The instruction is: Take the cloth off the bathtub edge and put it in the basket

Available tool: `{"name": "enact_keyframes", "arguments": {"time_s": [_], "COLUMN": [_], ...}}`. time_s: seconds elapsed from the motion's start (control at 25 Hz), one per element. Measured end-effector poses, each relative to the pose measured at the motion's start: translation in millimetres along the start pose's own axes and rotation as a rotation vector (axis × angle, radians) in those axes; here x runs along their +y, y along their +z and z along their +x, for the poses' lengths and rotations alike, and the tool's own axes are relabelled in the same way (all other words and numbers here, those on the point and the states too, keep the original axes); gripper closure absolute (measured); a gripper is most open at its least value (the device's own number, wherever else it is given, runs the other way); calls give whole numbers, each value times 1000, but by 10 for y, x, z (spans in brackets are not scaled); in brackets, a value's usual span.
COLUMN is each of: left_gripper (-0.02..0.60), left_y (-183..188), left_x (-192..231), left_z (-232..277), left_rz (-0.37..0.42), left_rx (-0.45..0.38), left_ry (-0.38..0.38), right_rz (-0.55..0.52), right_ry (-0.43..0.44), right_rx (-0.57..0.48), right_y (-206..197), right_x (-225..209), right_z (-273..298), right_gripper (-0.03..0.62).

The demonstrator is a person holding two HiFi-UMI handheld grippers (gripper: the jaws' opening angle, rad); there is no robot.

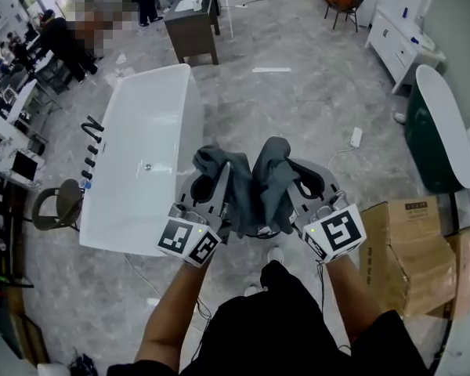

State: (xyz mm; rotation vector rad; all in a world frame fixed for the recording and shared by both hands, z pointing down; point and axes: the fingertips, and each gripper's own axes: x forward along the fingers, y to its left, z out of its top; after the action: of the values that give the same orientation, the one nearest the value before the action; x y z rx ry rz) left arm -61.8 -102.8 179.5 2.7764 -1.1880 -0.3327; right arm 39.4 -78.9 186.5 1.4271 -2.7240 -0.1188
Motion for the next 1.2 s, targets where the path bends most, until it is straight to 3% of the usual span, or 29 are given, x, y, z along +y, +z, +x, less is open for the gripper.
{"name": "enact_keyframes", "arguments": {"time_s": [0.32, 0.44, 0.76, 1.0, 1.2], "left_gripper": [543, 543, 543, 541, 541], "left_y": [-119, -225, -787, -1224, -1620], "left_x": [217, 352, 695, 743, 851], "left_z": [524, 670, 886, 1048, 1065], "left_rz": [-12, -9, -41, -93, -85], "left_rx": [24, 46, 145, 162, 228], "left_ry": [27, 49, 138, 137, 184], "right_rz": [20, 86, 201, 312, 379], "right_ry": [2, 18, 7, -16, 1], "right_rx": [17, -3, 49, 61, 103], "right_y": [-114, -211, -795, -1212, -1635], "right_x": [-430, -567, -962, -1236, -1360], "right_z": [318, 447, 657, 738, 843], "right_gripper": [557, 557, 557, 557, 557]}}
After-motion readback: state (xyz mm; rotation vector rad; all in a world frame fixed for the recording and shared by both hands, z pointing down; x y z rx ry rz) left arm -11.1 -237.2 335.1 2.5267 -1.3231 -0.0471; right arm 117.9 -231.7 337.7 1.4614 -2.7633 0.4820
